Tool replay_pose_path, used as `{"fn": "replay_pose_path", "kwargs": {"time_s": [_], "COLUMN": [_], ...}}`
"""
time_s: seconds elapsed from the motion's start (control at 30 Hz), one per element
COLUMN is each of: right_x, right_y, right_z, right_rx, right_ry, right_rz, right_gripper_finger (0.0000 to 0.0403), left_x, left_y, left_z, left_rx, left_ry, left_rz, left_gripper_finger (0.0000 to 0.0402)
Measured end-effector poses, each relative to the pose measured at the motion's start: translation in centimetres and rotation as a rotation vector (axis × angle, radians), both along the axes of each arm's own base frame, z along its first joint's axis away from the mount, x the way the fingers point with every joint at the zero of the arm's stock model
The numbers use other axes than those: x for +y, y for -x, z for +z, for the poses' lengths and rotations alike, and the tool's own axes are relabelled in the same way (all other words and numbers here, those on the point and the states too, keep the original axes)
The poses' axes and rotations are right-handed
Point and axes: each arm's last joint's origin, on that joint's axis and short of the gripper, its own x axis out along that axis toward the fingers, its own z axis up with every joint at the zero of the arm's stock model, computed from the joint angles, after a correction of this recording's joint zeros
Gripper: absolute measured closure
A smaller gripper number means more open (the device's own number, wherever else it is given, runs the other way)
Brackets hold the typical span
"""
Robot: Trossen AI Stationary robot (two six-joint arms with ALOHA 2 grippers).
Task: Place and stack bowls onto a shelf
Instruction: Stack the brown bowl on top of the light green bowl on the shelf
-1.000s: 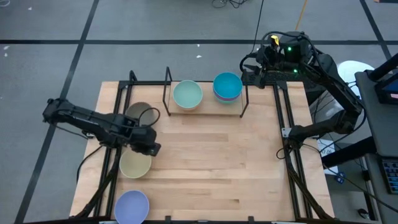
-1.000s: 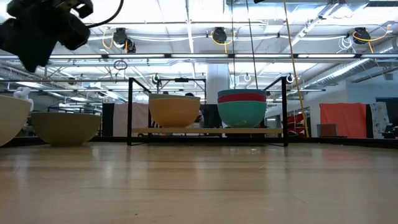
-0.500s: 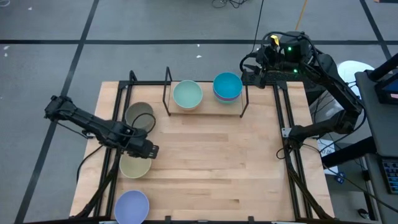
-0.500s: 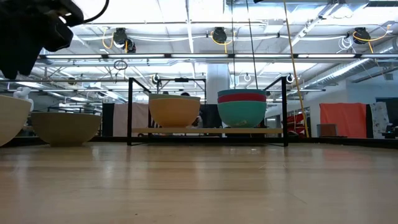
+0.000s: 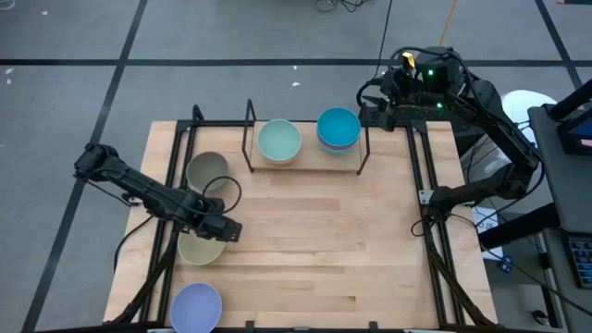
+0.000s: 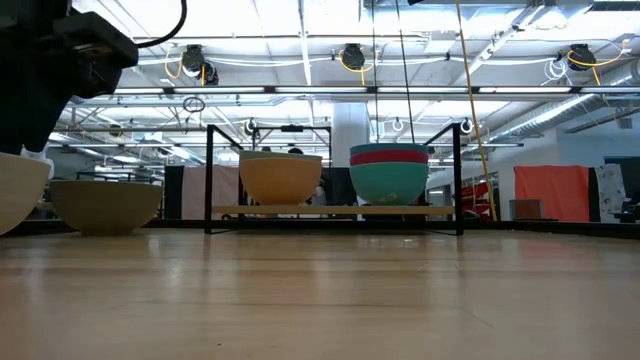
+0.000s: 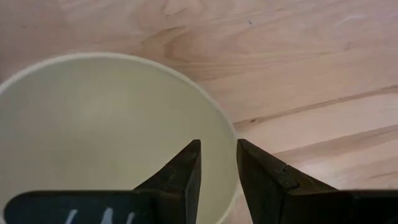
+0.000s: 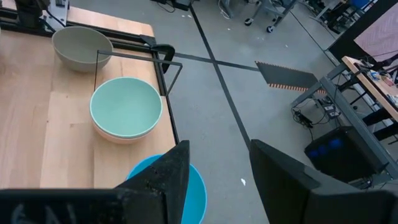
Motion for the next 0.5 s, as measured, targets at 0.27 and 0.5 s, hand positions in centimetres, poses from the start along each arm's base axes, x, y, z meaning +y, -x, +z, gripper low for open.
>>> {"fn": "replay_pose_path", "kwargs": {"time_s": [0.27, 0.5], "right_x": [0.0, 0.0], "right_y": [0.0, 0.0], "right_z": [0.0, 0.0], "right_rx": [0.0, 0.0], "right_ry": [0.0, 0.0], "right_rz": [0.0, 0.0], "right_gripper_finger": [0.0241, 0.0241], "left_x": [-0.13, -0.24], "left_y": [-0.36, -0.72], "left_z": [-0.03, -0.61], "left_rx": [-0.03, -0.012], "left_ry": [0.005, -0.021], "left_rz": [0.001, 0.004], "left_gripper_finger": [0.0293, 0.0293]}}
